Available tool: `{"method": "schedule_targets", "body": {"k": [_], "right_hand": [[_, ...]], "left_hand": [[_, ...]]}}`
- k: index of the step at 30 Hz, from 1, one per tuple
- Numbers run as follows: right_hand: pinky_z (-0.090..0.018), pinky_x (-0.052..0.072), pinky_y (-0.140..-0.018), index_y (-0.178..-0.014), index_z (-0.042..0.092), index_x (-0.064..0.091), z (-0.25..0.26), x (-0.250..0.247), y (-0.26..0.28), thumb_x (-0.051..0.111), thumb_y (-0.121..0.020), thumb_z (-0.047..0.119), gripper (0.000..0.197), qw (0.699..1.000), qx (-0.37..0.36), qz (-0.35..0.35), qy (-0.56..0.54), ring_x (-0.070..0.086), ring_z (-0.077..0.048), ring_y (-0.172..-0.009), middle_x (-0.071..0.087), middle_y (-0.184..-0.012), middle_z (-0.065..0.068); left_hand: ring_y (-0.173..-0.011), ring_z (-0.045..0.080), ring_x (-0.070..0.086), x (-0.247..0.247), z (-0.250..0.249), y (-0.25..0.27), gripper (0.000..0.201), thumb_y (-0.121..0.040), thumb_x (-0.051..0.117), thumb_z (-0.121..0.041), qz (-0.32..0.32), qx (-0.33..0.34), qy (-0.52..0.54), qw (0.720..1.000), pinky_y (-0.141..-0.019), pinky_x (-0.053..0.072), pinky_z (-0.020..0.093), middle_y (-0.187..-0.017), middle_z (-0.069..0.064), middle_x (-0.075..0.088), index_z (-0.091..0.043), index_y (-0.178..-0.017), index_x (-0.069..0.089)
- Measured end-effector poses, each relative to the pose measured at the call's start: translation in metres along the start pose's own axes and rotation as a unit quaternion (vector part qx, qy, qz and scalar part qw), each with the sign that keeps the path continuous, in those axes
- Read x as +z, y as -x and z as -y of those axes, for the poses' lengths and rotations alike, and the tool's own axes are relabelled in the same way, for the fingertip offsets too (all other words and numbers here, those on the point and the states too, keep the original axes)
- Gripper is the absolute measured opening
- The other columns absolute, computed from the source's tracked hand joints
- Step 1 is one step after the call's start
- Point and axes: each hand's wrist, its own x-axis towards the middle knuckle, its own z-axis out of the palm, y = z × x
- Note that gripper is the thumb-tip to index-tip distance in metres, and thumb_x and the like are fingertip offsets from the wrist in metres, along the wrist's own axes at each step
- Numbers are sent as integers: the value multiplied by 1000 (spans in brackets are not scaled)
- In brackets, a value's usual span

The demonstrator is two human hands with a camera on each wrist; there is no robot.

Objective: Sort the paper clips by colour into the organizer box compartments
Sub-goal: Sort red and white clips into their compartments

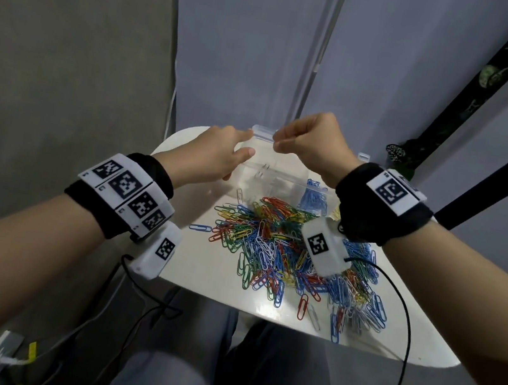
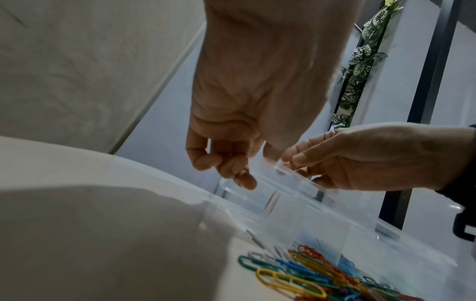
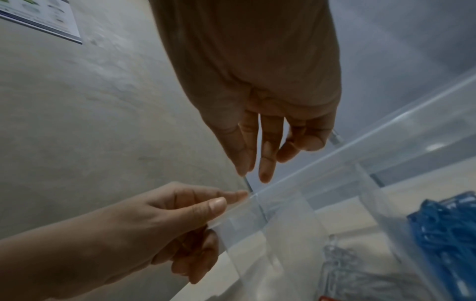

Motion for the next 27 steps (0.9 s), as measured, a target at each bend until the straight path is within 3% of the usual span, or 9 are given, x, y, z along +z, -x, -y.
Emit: {"method": "schedule_targets", "body": {"k": [3, 5, 9, 12, 14, 16, 20, 24, 27], "right_hand": [[-20, 44, -57, -71, 7, 70, 0, -3, 7, 79, -74, 4, 10, 999, -25, -3, 35, 55, -7, -57, 66, -70, -8], [-16, 41, -51, -71, 7, 71, -1, -5, 16, 78, -75, 5, 8, 995, -45, 19, 87, 51, 0, -47, 64, -63, -3], [-10, 43, -55, -81, 8, 77, -8, -2, 36, 72, -77, 0, 10, 971, -96, 73, 208, 58, 0, -57, 71, -74, -3], [-27, 53, -75, -86, 12, 78, -11, 2, 43, 65, -76, -1, 21, 947, -138, 80, 279, 66, -16, -79, 74, -86, -3], [-35, 54, -81, -90, 14, 77, -15, 5, 45, 65, -75, 1, 23, 936, -138, 96, 309, 66, -20, -86, 74, -91, -3], [-38, 53, -84, -97, 14, 75, -19, 8, 45, 66, -76, 2, 25, 929, -130, 105, 330, 65, -23, -93, 72, -98, -4], [-40, 50, -92, -118, 13, 65, -23, 15, 42, 61, -84, 4, 36, 909, -107, 142, 377, 60, -27, -106, 65, -116, -10], [-44, 51, -88, -118, 4, 62, -29, 24, 44, 51, -86, 0, 34, 884, -110, 158, 427, 60, -35, -105, 64, -114, -17], [-38, 52, -77, -108, 2, 64, -31, 28, 46, 49, -87, -1, 25, 874, -133, 149, 442, 61, -36, -95, 65, -104, -19]], "left_hand": [[-70, 14, 58, 1, 2, -2, 51, -103, 41, -35, -2, 0, 5, 1000, -78, 39, 29, -73, 6, 69, -16, -150, 34], [-78, 19, 58, 2, 3, -4, 52, -102, 42, -35, -2, -1, 9, 1000, -83, 40, 31, -70, 3, 67, -15, -149, 35], [-82, 19, 56, 2, 4, -8, 53, -102, 43, -37, -2, 0, 8, 1000, -85, 39, 31, -66, -1, 63, -13, -148, 36], [-80, 19, 54, 0, 2, -9, 52, -102, 41, -36, -3, 9, -9, 1000, -83, 36, 30, -65, 1, 63, -12, -148, 36], [-80, 19, 54, 0, 3, -9, 52, -103, 41, -36, -1, 11, -11, 1000, -86, 38, 33, -67, 4, 65, -12, -148, 35], [-80, 20, 54, 0, 3, -10, 52, -103, 41, -37, -1, 8, -9, 1000, -89, 40, 35, -68, 6, 66, -12, -148, 35], [-82, 23, 59, -1, 3, -12, 52, -102, 43, -35, -10, 4, 2, 1000, -83, 40, 33, -69, 8, 67, -8, -146, 37], [-90, 24, 57, -1, 1, -14, 51, -102, 43, -34, -11, 1, -3, 1000, -89, 41, 35, -73, 10, 69, -8, -146, 38], [-85, 21, 57, 0, 2, -12, 51, -102, 42, -34, -11, -3, 5, 1000, -83, 39, 33, -73, 10, 69, -10, -147, 37]]}}
